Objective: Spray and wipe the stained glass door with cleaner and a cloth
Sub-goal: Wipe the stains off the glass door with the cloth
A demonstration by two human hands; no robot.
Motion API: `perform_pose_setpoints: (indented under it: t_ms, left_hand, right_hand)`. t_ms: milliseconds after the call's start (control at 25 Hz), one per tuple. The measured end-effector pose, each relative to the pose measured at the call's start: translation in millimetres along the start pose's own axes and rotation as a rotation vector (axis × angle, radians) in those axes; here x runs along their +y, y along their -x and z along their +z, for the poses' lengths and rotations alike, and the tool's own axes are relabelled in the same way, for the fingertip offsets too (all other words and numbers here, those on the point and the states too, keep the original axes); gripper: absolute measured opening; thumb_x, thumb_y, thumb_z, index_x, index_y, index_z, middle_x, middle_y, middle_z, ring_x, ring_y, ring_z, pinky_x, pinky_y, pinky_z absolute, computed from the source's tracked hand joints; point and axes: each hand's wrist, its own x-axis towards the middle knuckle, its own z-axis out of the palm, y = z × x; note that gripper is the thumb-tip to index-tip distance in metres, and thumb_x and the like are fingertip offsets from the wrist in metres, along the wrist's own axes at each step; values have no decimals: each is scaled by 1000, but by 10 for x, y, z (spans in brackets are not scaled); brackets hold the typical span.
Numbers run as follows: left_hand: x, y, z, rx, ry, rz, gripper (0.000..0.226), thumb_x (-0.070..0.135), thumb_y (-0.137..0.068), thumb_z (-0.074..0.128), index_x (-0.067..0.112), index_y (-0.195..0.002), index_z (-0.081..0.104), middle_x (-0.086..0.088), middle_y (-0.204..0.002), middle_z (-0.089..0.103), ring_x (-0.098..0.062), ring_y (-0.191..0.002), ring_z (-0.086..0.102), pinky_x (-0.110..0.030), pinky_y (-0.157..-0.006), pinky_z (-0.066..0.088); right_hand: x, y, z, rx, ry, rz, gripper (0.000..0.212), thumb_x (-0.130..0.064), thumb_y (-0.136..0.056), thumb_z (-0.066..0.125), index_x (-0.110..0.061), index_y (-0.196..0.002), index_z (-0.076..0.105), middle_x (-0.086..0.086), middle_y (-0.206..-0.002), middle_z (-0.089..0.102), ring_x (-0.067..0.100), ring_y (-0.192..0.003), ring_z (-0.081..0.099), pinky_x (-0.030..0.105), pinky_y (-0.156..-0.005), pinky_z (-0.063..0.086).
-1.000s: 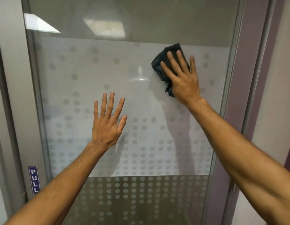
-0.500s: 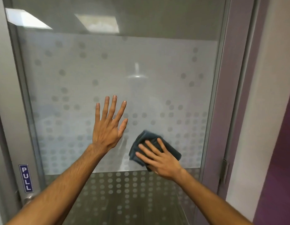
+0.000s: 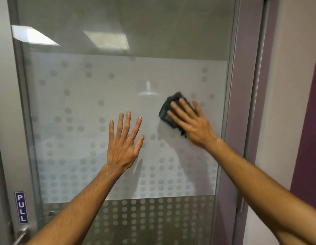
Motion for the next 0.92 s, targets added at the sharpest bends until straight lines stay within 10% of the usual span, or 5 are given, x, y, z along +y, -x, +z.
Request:
perform_pose_setpoints:
  t_ms: [240,480,720,920]
  left_hand:
    - [-2,-143,-49,9,12,-22,66,52,-105,31,26,-163,12,-11,-172,0,-31,-159,1,-60,-126,12]
    - [-140,-152,-70,1,-16,-55,66,53,-105,27,26,-163,10,-10,-172,-2,-31,-159,0,-60,-125,12]
    - [-178,59,-173,-57,27,-97,67,53,-105,28,26,-163,10,-11,-172,-4,-31,-159,-1,-61,-126,11]
    - [-65,373,-416,-109,291,-165,66,49,-104,33,25,-163,15,-4,-173,-3,-22,-159,-5,-46,-130,0]
  right_hand:
    - [365,-655,-200,25,-160,544,88,1,-80,64,-14,-160,30,15,-170,18,43,-156,9,62,-126,12]
    - [-572,-298,122,8,-180,493,75,-28,-90,51,-22,-161,28,9,-170,19,37,-158,10,67,-123,13]
    - [-1669,377,249,-62,-393,359,107,-7,-71,88,-20,-160,31,6,-170,23,30,-158,17,58,-126,13]
    - [-2074,661,125,-90,-490,194,90,2,-70,87,-19,-150,51,7,-162,39,29,-154,29,54,-119,29]
